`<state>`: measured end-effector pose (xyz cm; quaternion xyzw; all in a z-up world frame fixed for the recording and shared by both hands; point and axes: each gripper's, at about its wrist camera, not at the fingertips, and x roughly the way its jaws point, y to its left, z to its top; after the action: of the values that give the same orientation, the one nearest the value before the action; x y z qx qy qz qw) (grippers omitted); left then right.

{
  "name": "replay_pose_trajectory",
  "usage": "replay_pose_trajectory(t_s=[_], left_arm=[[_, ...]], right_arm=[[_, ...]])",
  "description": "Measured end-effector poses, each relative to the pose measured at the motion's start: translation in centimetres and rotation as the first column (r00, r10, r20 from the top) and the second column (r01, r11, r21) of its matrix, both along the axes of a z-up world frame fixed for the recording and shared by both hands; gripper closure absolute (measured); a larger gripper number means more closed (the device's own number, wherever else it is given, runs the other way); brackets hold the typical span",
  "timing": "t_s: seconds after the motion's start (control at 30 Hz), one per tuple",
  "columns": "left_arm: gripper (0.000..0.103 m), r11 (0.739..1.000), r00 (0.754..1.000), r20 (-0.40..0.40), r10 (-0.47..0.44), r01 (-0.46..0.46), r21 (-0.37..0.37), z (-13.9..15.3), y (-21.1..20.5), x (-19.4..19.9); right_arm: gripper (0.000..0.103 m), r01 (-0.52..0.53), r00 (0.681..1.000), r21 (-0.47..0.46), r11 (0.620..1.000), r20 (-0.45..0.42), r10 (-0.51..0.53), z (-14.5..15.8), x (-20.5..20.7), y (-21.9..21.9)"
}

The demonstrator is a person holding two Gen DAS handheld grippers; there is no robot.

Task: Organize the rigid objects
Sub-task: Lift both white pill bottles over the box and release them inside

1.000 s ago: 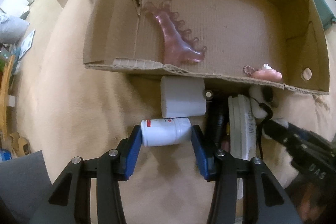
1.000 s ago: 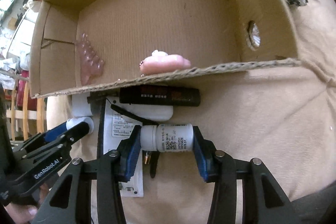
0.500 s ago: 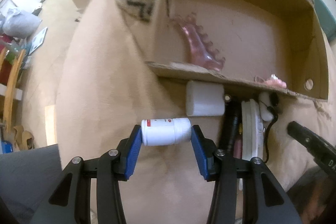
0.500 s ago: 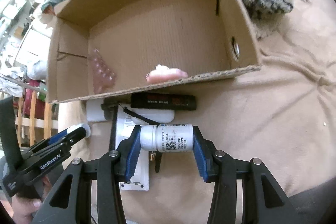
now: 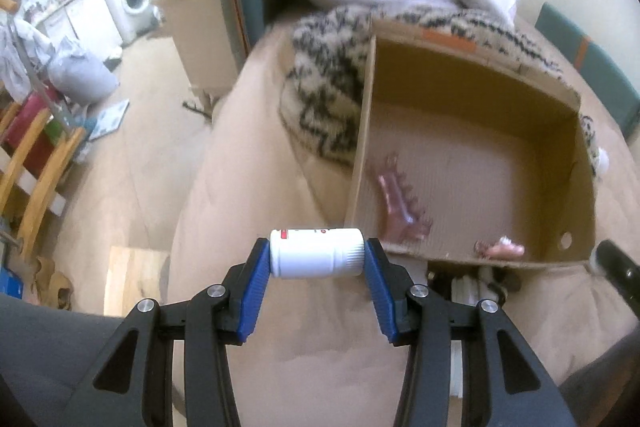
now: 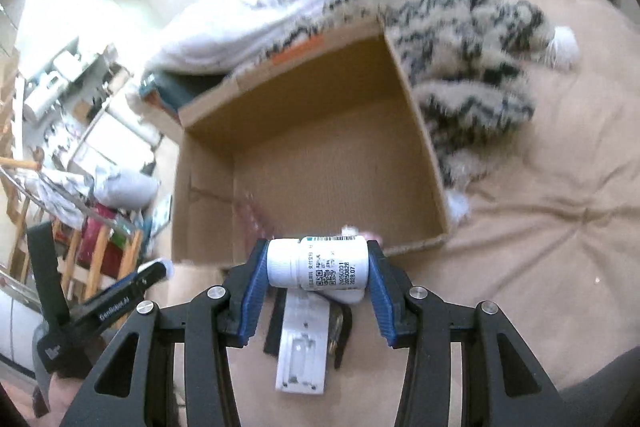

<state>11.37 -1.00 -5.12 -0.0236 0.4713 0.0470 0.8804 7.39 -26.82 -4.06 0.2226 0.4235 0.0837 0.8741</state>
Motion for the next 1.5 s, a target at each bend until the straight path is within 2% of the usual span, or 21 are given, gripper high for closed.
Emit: replay_pose_trajectory(t_s=[0.17,0.3,0.5,0.7,0.87,1.0,1.1,1.2,1.3,1.5], left_arm=[[0.06,0.999,0.997,0.067,-0.029,0.031,-0.039,2.4,0.5,-0.4],[0.06,0.997,0.993,0.1,-0.066,0.07,-0.041,4.2,-0.6,0.2],[0.06,0.992,0.987,0.105,-0.123,0.126,-0.02,5.5,-2.1,2.2],[0.06,0.984,0.982,0.068,-0.177,0.177,-0.007,5.2,-3.8,5.3],[0.06,0.974,0.973,0.043,-0.228,0.227,0.023,3.4,-5.7,7.6],[0.06,0.972,0.972,-0.01,-0.234,0.234,0.007,0.8,-6.2,8.6],[0.06,0.963,0.963,-0.037,-0.268,0.268,0.002,-1.0,-6.7,9.0],[0.06,0.961,0.961,-0.038,-0.275,0.276,0.02,-1.9,-6.9,9.3],[0.06,0.963,0.962,-0.053,-0.268,0.269,0.009,-2.4,-6.7,9.4],[0.06,0.958,0.956,-0.083,-0.282,0.285,0.038,-3.2,-7.2,9.6]], right_arm=[[0.054,-0.004,0.997,-0.014,1.0,0.078,0.005,1.9,0.0,0.0],[0.054,-0.019,0.995,-0.042,0.999,0.098,0.023,2.5,1.1,0.4],[0.054,-0.039,0.994,-0.076,0.996,0.101,0.047,2.8,3.4,0.5],[0.054,-0.047,0.994,-0.099,0.994,0.095,0.057,2.4,6.0,0.5],[0.054,-0.067,0.997,-0.11,0.992,0.038,0.072,0.7,8.2,1.1],[0.054,-0.1,0.995,-0.148,0.984,-0.014,0.099,-1.1,9.1,2.3],[0.054,-0.139,0.99,-0.171,0.976,-0.064,0.129,-2.5,9.5,3.5],[0.054,-0.177,0.982,-0.223,0.959,-0.105,0.156,-3.6,9.7,4.5],[0.054,-0.2,0.974,-0.26,0.945,-0.156,0.163,-4.9,9.9,5.0],[0.054,-0.179,0.965,-0.254,0.951,-0.232,0.12,-6.5,10.3,4.2]])
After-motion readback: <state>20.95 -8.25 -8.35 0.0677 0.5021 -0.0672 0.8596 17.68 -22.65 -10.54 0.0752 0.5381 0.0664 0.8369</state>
